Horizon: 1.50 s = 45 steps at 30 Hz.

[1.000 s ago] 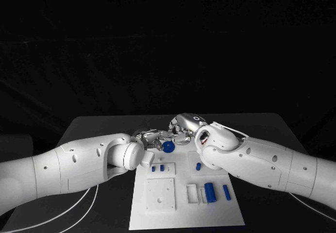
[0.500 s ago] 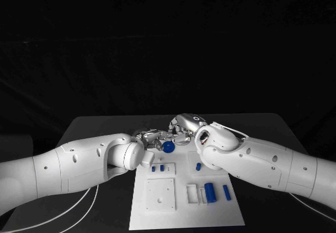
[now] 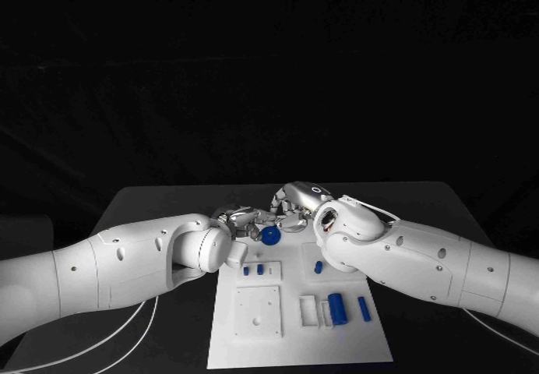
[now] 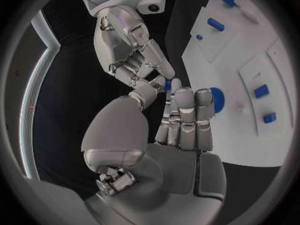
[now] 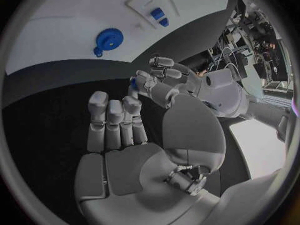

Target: Assemble the parts on the task board

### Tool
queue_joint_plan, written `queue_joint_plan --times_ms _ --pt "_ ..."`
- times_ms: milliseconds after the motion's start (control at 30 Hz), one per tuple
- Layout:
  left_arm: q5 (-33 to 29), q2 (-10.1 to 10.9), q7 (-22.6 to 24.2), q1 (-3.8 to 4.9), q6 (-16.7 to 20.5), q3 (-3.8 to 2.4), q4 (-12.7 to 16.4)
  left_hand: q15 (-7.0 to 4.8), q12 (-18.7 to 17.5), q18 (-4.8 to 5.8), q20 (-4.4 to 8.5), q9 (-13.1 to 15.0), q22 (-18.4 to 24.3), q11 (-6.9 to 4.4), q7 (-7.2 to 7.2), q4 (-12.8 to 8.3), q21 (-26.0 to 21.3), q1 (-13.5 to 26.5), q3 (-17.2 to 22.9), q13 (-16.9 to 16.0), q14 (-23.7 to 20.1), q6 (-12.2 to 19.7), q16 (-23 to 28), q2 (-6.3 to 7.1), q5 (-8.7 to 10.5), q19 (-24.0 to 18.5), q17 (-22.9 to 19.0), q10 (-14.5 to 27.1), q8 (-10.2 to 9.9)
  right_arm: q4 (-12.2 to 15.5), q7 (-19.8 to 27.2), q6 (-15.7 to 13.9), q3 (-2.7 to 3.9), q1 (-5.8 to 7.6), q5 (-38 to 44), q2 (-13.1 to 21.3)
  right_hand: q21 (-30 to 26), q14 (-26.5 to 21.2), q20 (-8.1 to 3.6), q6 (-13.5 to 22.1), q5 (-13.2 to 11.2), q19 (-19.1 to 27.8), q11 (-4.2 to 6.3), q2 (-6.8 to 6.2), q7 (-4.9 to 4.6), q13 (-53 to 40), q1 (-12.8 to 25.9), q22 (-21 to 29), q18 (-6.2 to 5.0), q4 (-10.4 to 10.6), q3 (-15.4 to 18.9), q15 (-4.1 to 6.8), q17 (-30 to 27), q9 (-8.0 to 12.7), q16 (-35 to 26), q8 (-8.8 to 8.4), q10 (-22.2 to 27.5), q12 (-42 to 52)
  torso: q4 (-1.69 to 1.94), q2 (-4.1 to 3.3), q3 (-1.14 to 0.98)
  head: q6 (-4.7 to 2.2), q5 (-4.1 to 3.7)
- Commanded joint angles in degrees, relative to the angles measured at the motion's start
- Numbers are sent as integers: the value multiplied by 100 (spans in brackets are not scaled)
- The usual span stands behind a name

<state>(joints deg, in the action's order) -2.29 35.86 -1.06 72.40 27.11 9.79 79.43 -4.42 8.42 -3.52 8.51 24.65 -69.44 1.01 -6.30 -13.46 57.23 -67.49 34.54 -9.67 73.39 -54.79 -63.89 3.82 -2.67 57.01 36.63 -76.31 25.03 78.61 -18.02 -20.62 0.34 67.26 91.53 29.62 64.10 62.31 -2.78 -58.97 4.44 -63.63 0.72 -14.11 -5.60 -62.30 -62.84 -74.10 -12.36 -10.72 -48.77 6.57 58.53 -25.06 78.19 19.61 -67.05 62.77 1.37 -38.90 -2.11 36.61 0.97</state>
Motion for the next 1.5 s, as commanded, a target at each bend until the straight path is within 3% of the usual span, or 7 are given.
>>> queue_joint_plan --times_ms 33,333,533,633,1000,1267,1500 --pt "-3 -7 119 9 14 -10 9 -43 36 -371 78 0 -7 58 -10 3 -21 -29 27 -14 -20 -44 23 -34 -17 27 8 -107 24 -18 63 -87 -4 -6 -99 6 -69 -60 14 204 -34 84 -39 -88 -47 39 -18 24 -264 34 24 -36 -48 36 -99 -109 112 -82 -1 0 0 6 3" --pt "22 20 118 9 -38 -10 9 -49 31 -367 88 -4 -9 51 -1 -8 -20 -27 52 -16 -18 -69 25 -31 -17 27 15 -129 30 -24 120 -421 -4 -6 -153 60 -240 -224 132 655 -17 287 -211 -246 -225 123 -164 69 -264 32 122 -205 -136 131 -248 -331 329 -205 -1 -1 0 9 5" --pt "100 76 136 9 -140 -10 14 -53 29 -366 93 -6 -10 48 3 -24 -20 -33 63 -18 -20 -79 27 -26 -17 26 17 -139 32 -1 217 -725 -2 -6 -251 208 -255 -244 146 701 41 307 -228 -258 -242 132 -190 72 -263 24 120 -220 -140 141 -255 -352 354 -212 5 0 1 3 14" --pt "105 120 152 9 -228 -11 10 -54 24 -364 97 -8 -11 46 5 -42 -21 -40 75 -18 -22 -87 30 -28 -17 23 19 -143 32 -5 259 -827 35 -6 -295 312 -278 -269 175 753 378 330 -259 -271 -275 152 -255 76 -264 16 79 -253 -151 149 -262 -370 385 -216 0 -1 1 2 17" --pt "401 316 112 10 -897 -12 -97 -60 10 -353 109 -19 -14 42 7 -105 -23 -40 98 -20 -25 -108 36 -76 -19 20 30 -167 31 -70 432 -935 184 24 -651 782 -290 -280 200 744 525 339 -262 -280 -276 176 -306 75 -264 17 34 -259 -163 146 -261 -354 393 -206 -11 1 -2 -2 40" --pt "2843 534 85 42 -1530 -35 -214 -58 -22 -335 126 -37 -20 43 3 -230 -24 -22 113 -21 -27 -113 37 -149 -22 12 49 -179 18 -92 498 -915 190 79 -882 1069 -294 -287 206 745 532 346 -263 -281 -277 181 -308 74 -264 15 32 -260 -165 146 -264 -352 398 -206 -6 1 -17 19 109" --pt "5020 508 229 225 -1838 -34 -408 -62 -29 -328 135 -41 -27 39 7 -277 -17 -14 116 -25 -19 -128 26 -159 -20 16 63 -196 18 -34 579 -939 190 98 -1000 1211 -298 -293 213 745 537 354 -265 -281 -279 187 -297 73 -264 22 37 -262 -168 146 -266 -350 404 -206 -10 -2 -20 47 123"
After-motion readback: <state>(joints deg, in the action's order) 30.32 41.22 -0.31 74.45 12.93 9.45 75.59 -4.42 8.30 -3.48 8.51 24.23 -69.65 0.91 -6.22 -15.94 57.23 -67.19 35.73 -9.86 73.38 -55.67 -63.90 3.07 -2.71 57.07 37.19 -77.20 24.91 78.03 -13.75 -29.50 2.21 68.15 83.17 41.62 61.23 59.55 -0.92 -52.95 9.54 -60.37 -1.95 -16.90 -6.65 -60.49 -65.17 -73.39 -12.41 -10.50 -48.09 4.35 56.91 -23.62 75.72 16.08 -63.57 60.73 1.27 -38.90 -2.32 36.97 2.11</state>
